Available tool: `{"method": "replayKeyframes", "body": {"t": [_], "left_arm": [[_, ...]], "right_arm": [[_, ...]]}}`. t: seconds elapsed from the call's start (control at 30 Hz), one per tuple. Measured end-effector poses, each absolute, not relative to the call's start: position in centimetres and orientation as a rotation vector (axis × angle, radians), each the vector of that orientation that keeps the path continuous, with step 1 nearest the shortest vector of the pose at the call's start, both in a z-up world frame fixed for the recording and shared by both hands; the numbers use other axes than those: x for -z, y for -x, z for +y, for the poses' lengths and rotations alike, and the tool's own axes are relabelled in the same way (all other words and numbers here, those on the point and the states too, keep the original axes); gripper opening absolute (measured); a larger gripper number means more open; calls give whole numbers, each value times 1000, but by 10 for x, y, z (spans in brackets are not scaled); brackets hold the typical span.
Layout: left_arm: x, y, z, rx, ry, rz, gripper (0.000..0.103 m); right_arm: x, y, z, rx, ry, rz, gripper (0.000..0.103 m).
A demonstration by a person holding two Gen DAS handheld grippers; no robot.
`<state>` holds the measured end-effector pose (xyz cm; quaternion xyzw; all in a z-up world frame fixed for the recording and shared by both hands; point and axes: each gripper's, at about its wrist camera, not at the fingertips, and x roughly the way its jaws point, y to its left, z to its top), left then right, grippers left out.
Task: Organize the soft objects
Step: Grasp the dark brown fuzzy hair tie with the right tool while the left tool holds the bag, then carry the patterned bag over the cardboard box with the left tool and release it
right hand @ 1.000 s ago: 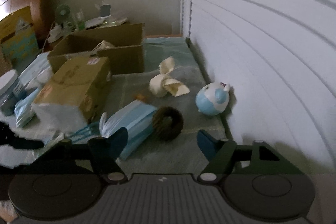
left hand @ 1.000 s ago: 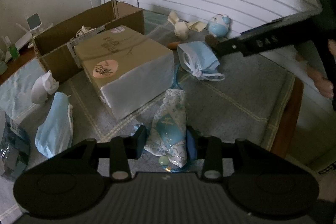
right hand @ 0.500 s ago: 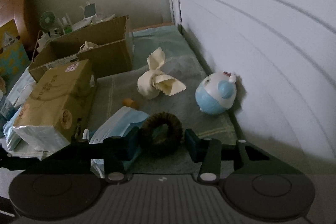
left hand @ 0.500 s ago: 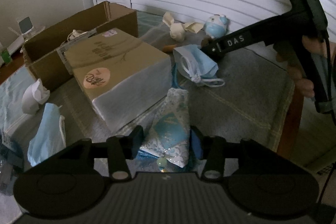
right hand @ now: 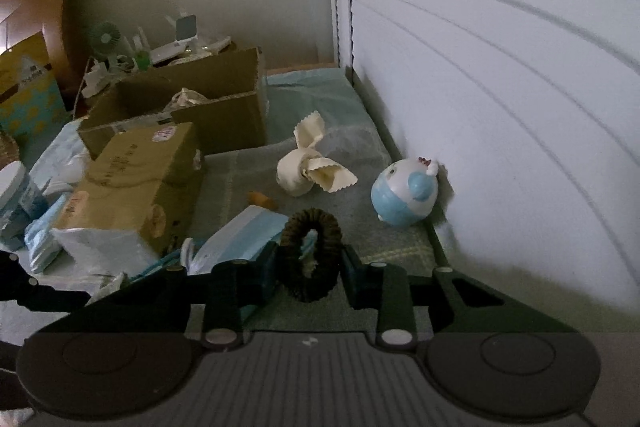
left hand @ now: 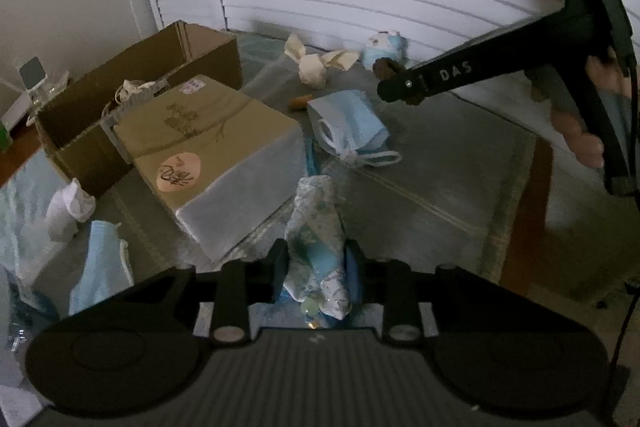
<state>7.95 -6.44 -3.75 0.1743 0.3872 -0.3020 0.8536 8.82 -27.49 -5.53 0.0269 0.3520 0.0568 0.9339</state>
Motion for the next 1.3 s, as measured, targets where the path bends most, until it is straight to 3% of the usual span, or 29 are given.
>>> {"method": "replayKeyframes", "body": {"t": [0.83,1.3], "left_arm": [[-26,-36,-29,624,-435,733,28],[-67,-136,-13,518,-437,656,28]], "right_arm": [[16,-35,-234,-263,75,669,37],[10,-41,-229,-310,50,653,39]]}}
